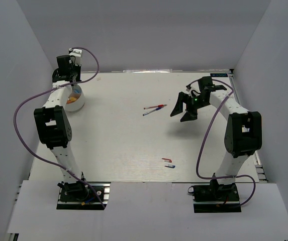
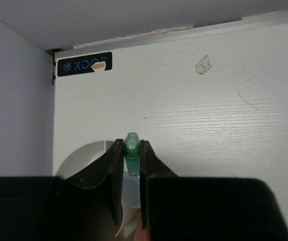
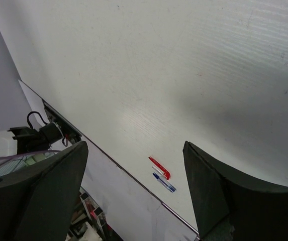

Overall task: Sort the stationery into containers
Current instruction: Place the stationery into the container

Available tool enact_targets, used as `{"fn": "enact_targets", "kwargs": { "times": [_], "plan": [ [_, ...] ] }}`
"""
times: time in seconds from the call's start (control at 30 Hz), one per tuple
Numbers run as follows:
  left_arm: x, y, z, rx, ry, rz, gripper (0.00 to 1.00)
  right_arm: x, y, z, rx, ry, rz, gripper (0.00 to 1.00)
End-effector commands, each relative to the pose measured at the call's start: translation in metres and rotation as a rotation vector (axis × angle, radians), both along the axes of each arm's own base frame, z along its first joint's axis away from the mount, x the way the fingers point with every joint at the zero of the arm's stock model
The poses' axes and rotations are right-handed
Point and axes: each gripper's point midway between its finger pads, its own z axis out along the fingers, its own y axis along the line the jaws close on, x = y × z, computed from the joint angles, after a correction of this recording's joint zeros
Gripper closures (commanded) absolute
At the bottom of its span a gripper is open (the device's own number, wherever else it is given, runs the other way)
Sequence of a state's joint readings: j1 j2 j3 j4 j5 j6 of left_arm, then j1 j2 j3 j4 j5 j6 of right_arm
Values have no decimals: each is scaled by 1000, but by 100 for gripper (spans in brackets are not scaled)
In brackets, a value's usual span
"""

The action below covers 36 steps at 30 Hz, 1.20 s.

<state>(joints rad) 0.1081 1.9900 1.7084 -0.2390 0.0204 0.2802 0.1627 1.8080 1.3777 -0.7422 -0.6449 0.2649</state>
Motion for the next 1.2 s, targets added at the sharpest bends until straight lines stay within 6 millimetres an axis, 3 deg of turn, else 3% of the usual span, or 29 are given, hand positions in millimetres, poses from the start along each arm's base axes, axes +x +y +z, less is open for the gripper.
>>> {"fn": "enact_targets", "kwargs": {
  "times": [0.0,0.2,0.4,0.47,0.67,0.93,1.17],
  "plan": [
    [-5,13,-3,39,4,50,100,2,0,1,28,-11,10,18],
    [-12,12,-14,38,36,43,100,2,0,3,34,-11,11,18],
    [-22,-16,-11,-45,30,-80,100,0,2,3,35,-14,17,18],
    [-28,-24,-18,-75,49,-110,100,0,0,3,35,-14,16,18],
    [-50,-30,-32,-125,90,-98,100,-2,0,3,49,-6,13,18],
    [-74,-28,-8,-127,45,-57,100,-3,2,3,63,-4,21,18],
    [-100,-25,-3,-118,41,-17,100,-3,3,4,72,-6,23,18]
  ]
}}
